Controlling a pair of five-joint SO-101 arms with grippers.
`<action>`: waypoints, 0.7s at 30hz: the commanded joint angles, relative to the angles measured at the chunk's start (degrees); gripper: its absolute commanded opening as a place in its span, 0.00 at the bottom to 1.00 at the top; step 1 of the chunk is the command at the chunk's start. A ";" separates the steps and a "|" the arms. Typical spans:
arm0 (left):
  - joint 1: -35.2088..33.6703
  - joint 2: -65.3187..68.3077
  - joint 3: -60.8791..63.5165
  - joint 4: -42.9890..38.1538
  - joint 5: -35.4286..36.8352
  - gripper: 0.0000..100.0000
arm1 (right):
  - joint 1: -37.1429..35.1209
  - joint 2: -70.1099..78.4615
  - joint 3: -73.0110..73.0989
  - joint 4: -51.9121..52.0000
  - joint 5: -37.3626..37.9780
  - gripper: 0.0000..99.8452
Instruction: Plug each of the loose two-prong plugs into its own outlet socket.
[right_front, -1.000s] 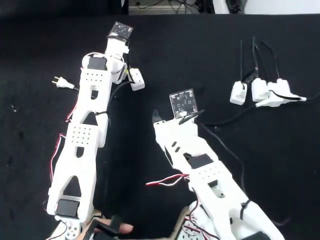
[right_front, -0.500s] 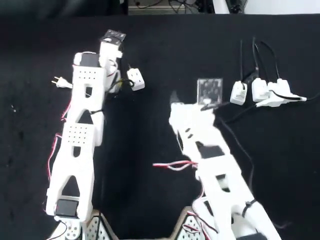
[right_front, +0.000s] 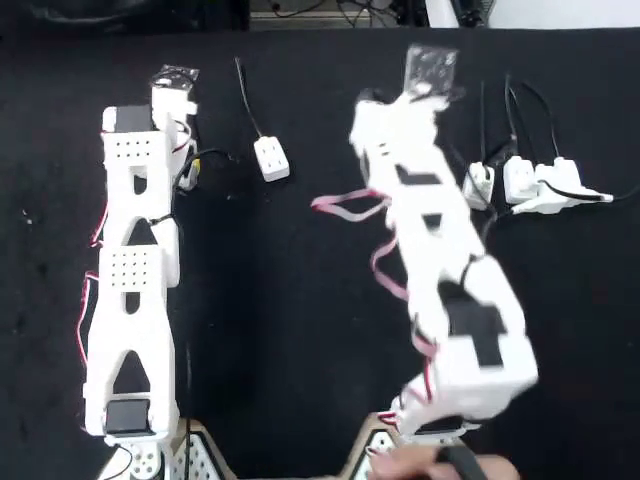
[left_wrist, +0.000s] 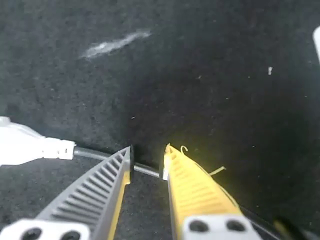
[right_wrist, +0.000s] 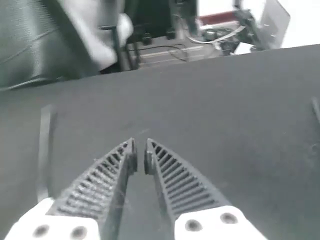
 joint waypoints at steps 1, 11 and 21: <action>-0.48 -3.43 -1.45 0.62 1.23 0.12 | 1.14 9.98 -13.76 -1.49 -0.70 0.01; 1.98 -3.43 -1.71 0.62 4.04 0.12 | -3.96 34.68 -39.16 -0.79 7.56 0.01; 5.23 -3.96 -1.89 -2.46 4.13 0.12 | -2.37 31.16 -38.37 9.67 10.73 0.01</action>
